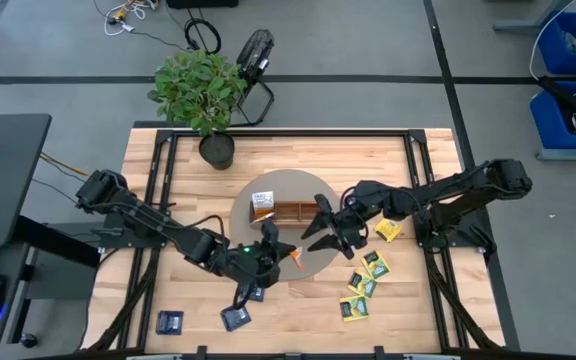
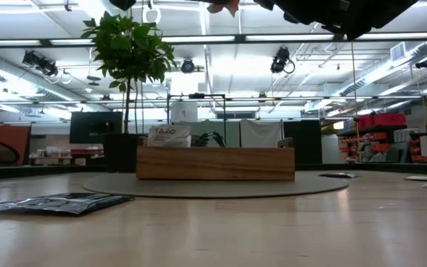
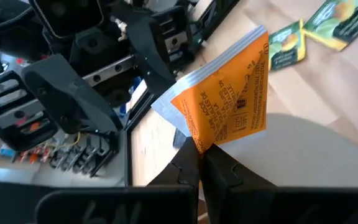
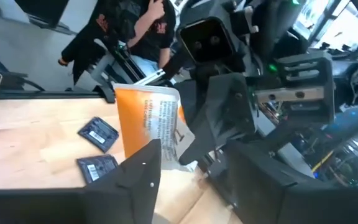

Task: Pick & Place Tea
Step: Put the orange tea bag into the left section of the wooden organizer

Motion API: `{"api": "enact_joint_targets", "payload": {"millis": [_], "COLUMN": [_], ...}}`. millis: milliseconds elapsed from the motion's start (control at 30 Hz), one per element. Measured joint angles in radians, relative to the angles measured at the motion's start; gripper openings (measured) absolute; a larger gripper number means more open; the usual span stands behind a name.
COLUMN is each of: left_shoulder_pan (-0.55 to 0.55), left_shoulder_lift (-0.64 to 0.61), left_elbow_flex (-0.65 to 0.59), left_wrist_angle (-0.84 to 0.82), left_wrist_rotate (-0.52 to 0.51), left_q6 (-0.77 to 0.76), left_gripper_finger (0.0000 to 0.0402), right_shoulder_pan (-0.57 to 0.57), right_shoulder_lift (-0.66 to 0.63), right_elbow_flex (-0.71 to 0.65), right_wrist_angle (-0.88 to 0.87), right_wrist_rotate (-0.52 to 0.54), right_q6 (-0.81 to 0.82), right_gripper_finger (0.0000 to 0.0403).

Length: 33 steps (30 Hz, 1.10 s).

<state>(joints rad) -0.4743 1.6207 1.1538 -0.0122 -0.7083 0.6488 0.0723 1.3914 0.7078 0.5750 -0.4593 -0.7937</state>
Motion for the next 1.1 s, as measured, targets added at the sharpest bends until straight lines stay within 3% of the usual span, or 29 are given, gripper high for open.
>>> {"api": "enact_joint_targets", "payload": {"millis": [467, 1100], "left_shoulder_pan": [0.066, 0.065], "left_shoulder_lift": [0.000, 0.000], "left_elbow_flex": [0.000, 0.000], "left_wrist_angle": [0.067, 0.117], "left_wrist_rotate": [0.123, 0.136], "left_q6": [0.014, 0.104], "left_gripper_finger": [0.0005, 0.0005], "right_shoulder_pan": [0.023, 0.023], "right_shoulder_lift": [0.000, 0.000], "right_elbow_flex": [0.000, 0.001], "right_wrist_angle": [0.001, 0.003], "right_wrist_rotate": [-0.003, -0.006], "right_q6": [0.010, 0.056], "right_gripper_finger": [0.0153, 0.0107]}}
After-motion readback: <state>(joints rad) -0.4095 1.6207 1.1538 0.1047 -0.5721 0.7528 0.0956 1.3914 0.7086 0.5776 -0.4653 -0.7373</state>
